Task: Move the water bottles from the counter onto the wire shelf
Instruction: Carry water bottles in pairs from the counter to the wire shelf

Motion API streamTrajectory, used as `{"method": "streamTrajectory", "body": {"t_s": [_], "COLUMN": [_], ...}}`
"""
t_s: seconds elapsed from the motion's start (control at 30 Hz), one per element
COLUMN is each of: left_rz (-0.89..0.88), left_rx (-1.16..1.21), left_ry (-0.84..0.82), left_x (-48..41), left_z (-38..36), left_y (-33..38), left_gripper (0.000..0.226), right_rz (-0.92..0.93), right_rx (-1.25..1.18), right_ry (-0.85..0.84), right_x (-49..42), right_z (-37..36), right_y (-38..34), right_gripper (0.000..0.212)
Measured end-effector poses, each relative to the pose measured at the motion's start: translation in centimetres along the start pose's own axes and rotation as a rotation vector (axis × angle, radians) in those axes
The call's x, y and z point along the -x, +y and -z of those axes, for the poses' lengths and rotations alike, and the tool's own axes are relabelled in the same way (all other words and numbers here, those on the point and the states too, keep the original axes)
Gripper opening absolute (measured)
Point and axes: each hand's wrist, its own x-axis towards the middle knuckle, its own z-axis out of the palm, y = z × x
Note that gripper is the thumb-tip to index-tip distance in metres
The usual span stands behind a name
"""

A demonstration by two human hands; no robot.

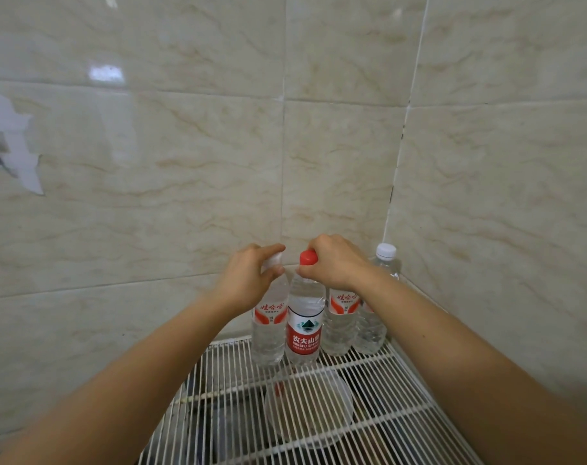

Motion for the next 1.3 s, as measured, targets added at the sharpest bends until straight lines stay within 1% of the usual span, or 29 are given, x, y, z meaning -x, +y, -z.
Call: {"method": "streamTrajectory", "body": {"t_s": [0.17,0.27,0.37,0.43,0.5,0.63,0.73,0.83,0.93,1.07,1.17,1.3], "left_rz": [0.023,0.033,0.046,0.083,0.15,0.3,0.427,0.578,0.676,0.816,0.917,1.031], "left_rx": [0.075,0.035,-0.034,-0.064,-0.084,-0.124,-0.182,-0.26,-0.348,-0.415,-0.419,-0.427], "left_ry": [0.021,0.033,0.068,0.101,0.128,0.116,0.118,0.129,0.137,0.14,0.158,0.22], "left_x": [1.6,3.2,5.7,8.1,11.3,19.6,27.0,35.2,43.3,53.0,58.6,65.7], "left_z": [0.2,1.0,2.5,3.8,5.4,9.1,12.7,16.8,21.2,26.8,29.8,34.7], "left_y": [-0.5,-1.2,-3.0,-4.9,-7.1,-12.4,-16.7,-20.3,-22.9,-26.0,-27.8,-30.8], "left_gripper": [0.056,0.058,0.055,0.054,0.054,0.051,0.049,0.046,0.044,0.045,0.045,0.047], "right_rz": [0.003,0.08,0.181,0.241,0.299,0.394,0.465,0.494,0.525,0.591,0.649,0.763], "right_rx": [0.049,0.109,-0.006,-0.077,-0.129,-0.185,-0.198,-0.2,-0.2,-0.194,-0.185,-0.172], "right_ry": [0.006,0.139,0.258,0.285,0.249,0.079,-0.015,-0.111,-0.208,-0.275,-0.32,-0.356], "right_x": [0.6,1.1,2.0,3.0,4.3,7.6,10.9,15.2,19.7,25.4,28.5,32.1], "right_z": [0.2,0.4,0.2,-0.9,-3.0,-9.0,-12.8,-15.9,-18.5,-21.5,-23.4,-25.5], "right_y": [-0.2,-1.6,-5.0,-7.9,-11.1,-18.9,-26.0,-33.5,-40.7,-49.6,-55.2,-64.4], "right_gripper": [0.025,0.039,0.04,0.037,0.034,0.035,0.038,0.037,0.034,0.031,0.037,0.04]}}
